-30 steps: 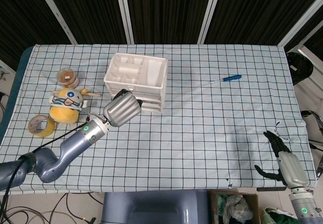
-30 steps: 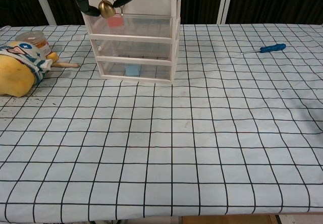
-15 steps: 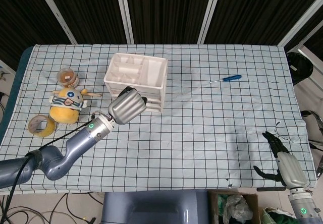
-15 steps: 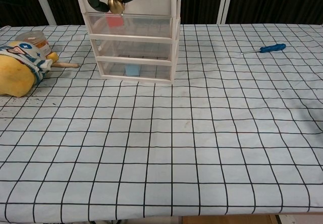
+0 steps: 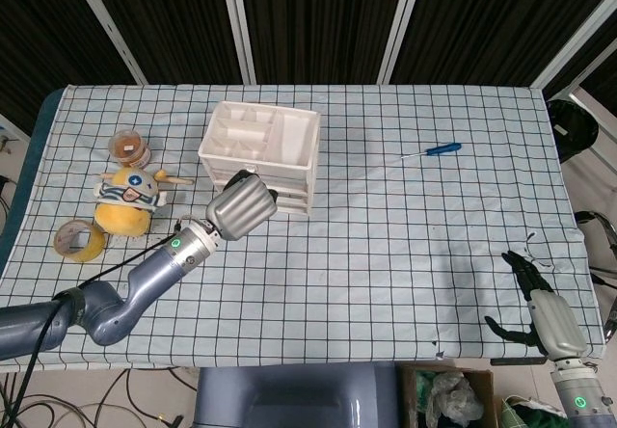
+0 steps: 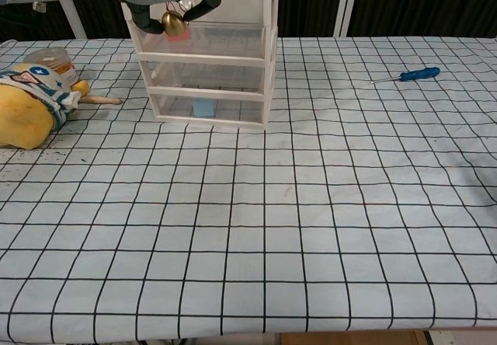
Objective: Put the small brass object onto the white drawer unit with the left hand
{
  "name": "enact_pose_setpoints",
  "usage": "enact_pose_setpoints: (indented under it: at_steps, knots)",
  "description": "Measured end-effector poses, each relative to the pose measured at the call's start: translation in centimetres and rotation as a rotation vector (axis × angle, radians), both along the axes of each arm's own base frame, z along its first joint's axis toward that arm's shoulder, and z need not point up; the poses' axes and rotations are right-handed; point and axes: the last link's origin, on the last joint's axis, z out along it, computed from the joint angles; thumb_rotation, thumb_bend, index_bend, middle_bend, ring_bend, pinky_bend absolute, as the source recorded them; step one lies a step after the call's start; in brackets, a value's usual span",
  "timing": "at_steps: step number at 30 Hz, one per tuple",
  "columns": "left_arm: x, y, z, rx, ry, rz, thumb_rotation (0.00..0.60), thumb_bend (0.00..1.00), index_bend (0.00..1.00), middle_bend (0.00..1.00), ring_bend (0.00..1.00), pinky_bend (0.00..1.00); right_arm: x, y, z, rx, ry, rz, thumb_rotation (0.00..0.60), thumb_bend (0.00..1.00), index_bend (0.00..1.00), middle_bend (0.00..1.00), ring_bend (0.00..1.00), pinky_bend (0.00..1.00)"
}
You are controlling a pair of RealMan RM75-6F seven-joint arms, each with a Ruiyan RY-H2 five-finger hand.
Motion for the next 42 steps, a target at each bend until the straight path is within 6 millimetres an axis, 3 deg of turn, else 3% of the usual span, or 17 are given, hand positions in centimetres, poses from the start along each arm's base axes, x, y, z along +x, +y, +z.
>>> enact_pose_setpoints:
  at_steps: [42]
  knots:
    - [-3.8, -0.3, -1.6, -0.02, 0.046, 0.075, 0.6, 0.23, 0.58, 1.0, 0.96, 0.96, 0.0, 0.0, 0.0, -0.001, 0.001, 0.001, 0.6, 0.2, 0.0, 0.0, 0.0, 0.13]
